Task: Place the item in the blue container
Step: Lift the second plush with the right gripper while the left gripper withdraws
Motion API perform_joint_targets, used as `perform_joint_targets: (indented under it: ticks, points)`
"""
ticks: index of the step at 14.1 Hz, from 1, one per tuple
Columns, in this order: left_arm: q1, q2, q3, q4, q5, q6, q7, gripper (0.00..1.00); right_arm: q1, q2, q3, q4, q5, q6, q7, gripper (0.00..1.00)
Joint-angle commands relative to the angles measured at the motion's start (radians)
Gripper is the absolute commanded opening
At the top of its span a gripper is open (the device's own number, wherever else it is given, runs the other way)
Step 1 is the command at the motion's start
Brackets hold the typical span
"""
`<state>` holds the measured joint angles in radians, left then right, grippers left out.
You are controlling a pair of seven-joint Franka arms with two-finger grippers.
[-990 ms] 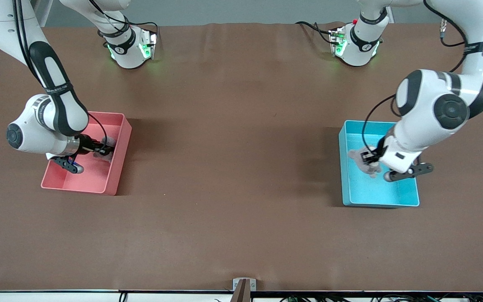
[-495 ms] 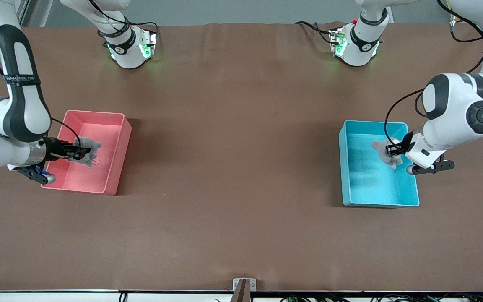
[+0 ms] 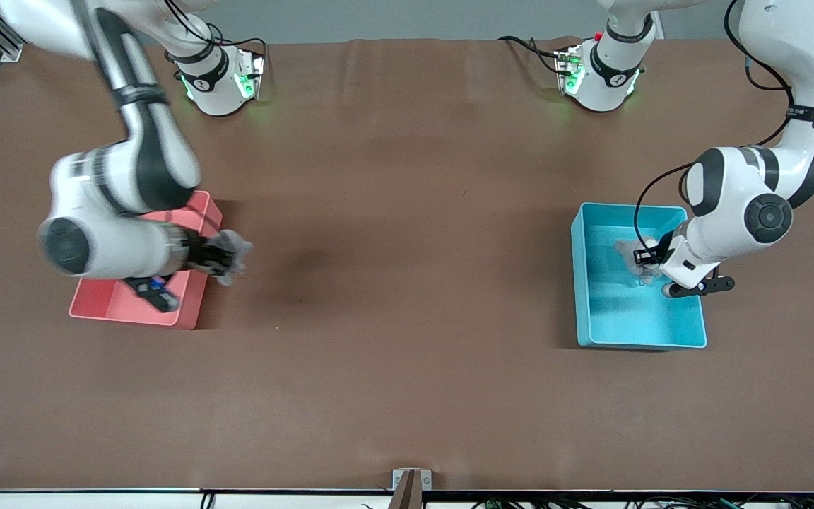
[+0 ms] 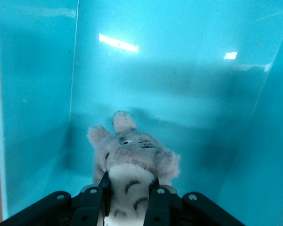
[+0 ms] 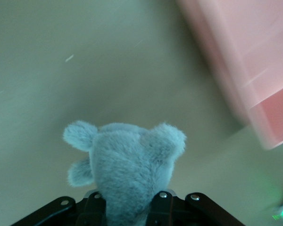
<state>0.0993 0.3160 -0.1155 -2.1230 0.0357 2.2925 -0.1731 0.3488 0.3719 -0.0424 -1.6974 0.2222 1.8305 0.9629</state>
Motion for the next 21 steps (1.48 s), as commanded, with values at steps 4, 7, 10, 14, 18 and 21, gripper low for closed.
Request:
perform_joint_targets:
  ticks: [4,7,10,14,18,21]
  points:
    - [0.019,0.029,-0.007,0.001,0.026,0.047,0.006,0.76,0.286,0.267,-0.016,0.175,0.039,0.254,0.524,0.03]
    - [0.014,-0.006,-0.012,0.044,0.026,0.015,0.003,1.00,0.357,0.372,-0.016,0.268,0.037,0.347,0.672,0.03]
    - [0.011,-0.029,-0.053,0.153,0.023,-0.167,-0.011,1.00,0.404,0.415,-0.016,0.263,0.032,0.449,0.702,0.04]
    - [0.011,-0.029,-0.130,0.279,0.004,-0.359,-0.055,1.00,0.406,0.432,-0.020,0.255,0.019,0.454,0.702,0.08]
    - [0.007,-0.014,-0.246,0.354,0.004,-0.369,-0.250,1.00,0.398,0.432,-0.022,0.255,0.008,0.452,0.702,1.00]
    - [-0.035,0.035,-0.300,0.417,0.007,-0.360,-0.409,1.00,0.391,0.415,-0.033,0.266,0.008,0.438,0.694,1.00]
